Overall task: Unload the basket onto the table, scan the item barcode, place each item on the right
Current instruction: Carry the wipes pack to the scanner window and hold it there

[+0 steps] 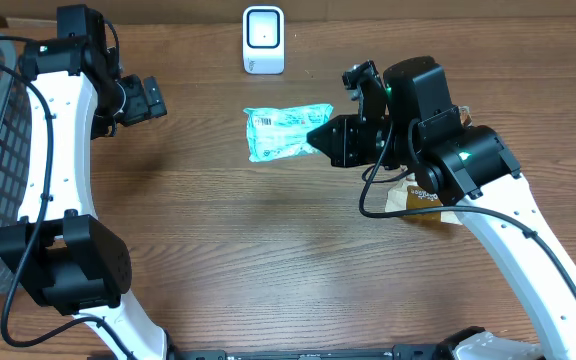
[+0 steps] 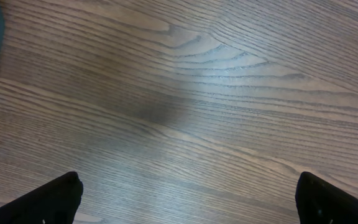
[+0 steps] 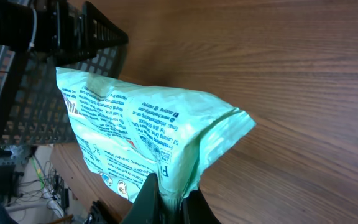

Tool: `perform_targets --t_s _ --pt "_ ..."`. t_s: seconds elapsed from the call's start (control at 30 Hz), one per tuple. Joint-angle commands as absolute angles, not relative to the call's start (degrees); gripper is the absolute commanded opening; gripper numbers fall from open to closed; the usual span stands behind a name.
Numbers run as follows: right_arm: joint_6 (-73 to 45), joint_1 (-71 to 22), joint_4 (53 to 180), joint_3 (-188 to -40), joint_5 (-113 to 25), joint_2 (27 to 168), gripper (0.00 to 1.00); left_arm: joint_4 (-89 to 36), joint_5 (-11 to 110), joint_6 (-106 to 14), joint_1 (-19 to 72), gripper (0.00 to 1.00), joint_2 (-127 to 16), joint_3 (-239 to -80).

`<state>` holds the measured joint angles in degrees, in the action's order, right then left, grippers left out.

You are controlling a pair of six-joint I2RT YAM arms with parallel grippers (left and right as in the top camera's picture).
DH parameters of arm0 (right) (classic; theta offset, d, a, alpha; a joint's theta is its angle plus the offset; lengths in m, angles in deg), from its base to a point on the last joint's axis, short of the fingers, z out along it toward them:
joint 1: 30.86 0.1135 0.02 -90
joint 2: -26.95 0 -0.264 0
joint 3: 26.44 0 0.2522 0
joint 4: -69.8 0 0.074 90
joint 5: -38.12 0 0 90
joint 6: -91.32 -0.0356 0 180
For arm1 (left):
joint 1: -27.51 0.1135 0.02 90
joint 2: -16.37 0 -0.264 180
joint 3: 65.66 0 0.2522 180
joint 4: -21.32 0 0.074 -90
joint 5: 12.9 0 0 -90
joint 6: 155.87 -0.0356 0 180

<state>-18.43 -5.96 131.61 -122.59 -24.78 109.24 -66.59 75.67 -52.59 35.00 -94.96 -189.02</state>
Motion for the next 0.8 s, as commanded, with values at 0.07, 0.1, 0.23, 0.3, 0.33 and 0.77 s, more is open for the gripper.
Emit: perform_targets --t_s 0.07,0.1,0.23,0.3,0.33,0.77 --pt "-19.1 -5.8 132.9 -123.6 -25.3 108.0 0.04 -66.5 76.1 -53.7 34.5 1.0 -94.8 -190.0" --pt "-19.7 -5.8 133.4 -123.9 -25.3 108.0 0.04 -66.5 76.1 -53.7 34.5 1.0 -94.8 -190.0" --pt "-19.7 -5.8 136.6 -126.8 -27.6 108.4 0.04 -66.5 76.1 -53.7 34.5 1.0 -94.8 -190.0" --pt "-19.0 -5.8 140.7 -133.0 -32.6 110.2 0.04 -66.5 76.1 -53.7 34.5 1.0 -94.8 -190.0" --pt "-18.2 -5.8 142.0 -135.5 -33.8 111.2 0.04 -66.5 76.1 -53.7 34.5 1.0 -94.8 -190.0" --pt "1.2 -0.4 129.3 -159.7 -81.7 134.0 0.04 -66.5 76.1 -53.7 34.5 1.0 -94.8 -190.0"
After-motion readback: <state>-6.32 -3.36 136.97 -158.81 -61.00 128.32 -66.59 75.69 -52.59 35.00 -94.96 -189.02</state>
